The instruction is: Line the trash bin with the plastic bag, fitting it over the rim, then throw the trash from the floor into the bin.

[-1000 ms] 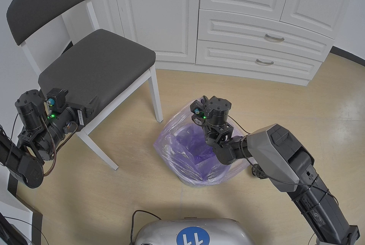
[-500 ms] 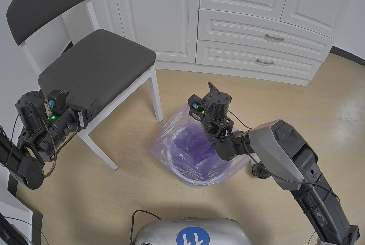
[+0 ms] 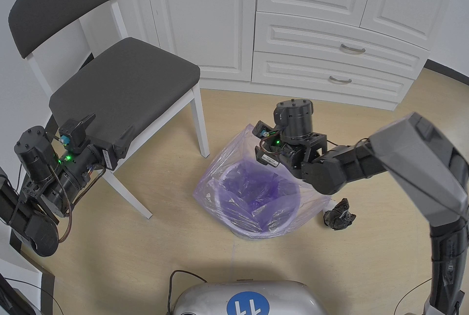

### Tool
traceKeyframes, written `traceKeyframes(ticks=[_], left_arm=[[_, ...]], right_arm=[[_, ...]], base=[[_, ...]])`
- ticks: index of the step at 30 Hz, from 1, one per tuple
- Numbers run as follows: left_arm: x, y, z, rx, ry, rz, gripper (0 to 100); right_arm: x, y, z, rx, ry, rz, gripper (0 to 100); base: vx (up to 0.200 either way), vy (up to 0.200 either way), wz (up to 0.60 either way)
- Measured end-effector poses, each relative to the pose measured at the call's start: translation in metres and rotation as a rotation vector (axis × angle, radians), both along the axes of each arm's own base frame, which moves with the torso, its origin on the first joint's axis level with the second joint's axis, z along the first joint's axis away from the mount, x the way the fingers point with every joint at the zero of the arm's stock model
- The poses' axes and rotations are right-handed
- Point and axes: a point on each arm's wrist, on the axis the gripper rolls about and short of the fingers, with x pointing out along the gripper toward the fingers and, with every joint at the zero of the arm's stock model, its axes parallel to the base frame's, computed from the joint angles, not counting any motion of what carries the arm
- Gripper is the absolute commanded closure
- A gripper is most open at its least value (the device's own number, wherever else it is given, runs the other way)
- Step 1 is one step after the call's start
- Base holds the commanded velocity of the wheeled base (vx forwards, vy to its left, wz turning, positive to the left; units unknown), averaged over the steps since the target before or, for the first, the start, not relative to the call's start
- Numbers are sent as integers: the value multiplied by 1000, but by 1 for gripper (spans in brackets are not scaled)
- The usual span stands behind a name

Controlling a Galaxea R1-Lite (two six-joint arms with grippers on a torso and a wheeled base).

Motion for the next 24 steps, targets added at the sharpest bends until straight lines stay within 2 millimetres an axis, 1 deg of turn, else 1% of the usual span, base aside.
traceKeyframes(ticks=[4, 9, 12, 14, 16, 19, 24], left_arm=[[-6, -11, -3, -4, -14, -59, 0], [-12, -29, -5, -8, -11, -133, 0], [-19, -48, -9, -3, 26, -181, 0], [-23, -62, -13, 13, 82, -203, 0], [-25, -73, -17, 37, 150, -210, 0], [-22, -87, -20, 77, 251, -202, 0], [-8, -109, -11, 151, 393, -141, 0]], right_arm=[[-35, -13, 21, 104, 75, -8, 0], [-66, -23, 43, 246, 94, -48, 0], [-83, -31, 56, 330, 77, -118, 0], [-94, -38, 63, 378, 68, -149, 0], [-101, -43, 68, 423, 59, -163, 0], [-108, -49, 74, 500, 39, -179, 0], [-110, -59, 77, 637, 2, -208, 0]], base=[[0, 0, 0], [0, 0, 0], [0, 0, 0], [0, 0, 0], [0, 0, 0], [0, 0, 0], [0, 0, 0]])
